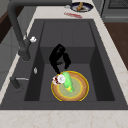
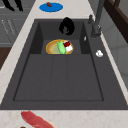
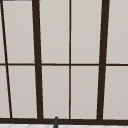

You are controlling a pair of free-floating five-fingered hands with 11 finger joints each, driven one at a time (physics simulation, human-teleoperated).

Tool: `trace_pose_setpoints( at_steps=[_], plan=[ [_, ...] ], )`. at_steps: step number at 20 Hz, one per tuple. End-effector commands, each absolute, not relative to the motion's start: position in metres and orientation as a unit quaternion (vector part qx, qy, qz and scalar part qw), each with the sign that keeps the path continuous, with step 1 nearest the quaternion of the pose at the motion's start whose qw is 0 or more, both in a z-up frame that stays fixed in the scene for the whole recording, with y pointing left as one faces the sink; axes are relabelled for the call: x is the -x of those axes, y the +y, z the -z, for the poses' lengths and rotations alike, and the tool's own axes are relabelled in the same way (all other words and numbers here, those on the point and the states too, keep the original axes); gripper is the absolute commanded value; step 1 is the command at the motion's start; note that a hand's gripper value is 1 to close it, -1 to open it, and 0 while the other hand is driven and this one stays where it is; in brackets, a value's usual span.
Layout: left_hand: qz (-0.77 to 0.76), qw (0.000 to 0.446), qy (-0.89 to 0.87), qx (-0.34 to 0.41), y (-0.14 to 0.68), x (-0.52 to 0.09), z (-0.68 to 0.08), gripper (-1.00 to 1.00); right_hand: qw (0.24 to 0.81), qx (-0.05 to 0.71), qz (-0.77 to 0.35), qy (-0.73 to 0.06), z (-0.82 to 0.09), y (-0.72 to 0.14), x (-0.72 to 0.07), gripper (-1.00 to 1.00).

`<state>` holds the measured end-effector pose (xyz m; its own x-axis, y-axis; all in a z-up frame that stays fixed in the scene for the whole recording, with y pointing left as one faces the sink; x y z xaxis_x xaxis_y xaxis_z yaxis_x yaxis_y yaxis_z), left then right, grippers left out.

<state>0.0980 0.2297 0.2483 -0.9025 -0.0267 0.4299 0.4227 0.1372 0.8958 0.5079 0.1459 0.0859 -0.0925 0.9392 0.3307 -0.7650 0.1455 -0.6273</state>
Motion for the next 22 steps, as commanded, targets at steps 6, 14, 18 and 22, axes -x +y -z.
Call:
trace_pose_setpoints(
  at_steps=[6,14,18,22],
  plan=[
    [0.643,0.175,-0.734,0.135,0.230,-0.098,-0.248,0.00,0.641,0.153,-0.681,-0.319,-0.071,0.146,-0.480,-1.00],
    [0.643,0.175,-0.734,0.135,0.230,-0.098,-0.248,0.00,0.627,0.188,-0.704,-0.277,-0.040,0.161,-0.482,-1.00],
    [0.643,0.175,-0.734,0.135,0.230,-0.098,-0.248,0.00,0.625,0.211,-0.712,-0.240,-0.018,0.180,-0.493,-1.00],
    [0.643,0.175,-0.734,0.135,0.230,-0.098,-0.248,0.00,0.617,0.232,-0.721,-0.213,0.005,0.197,-0.504,-1.00]
  ],
)
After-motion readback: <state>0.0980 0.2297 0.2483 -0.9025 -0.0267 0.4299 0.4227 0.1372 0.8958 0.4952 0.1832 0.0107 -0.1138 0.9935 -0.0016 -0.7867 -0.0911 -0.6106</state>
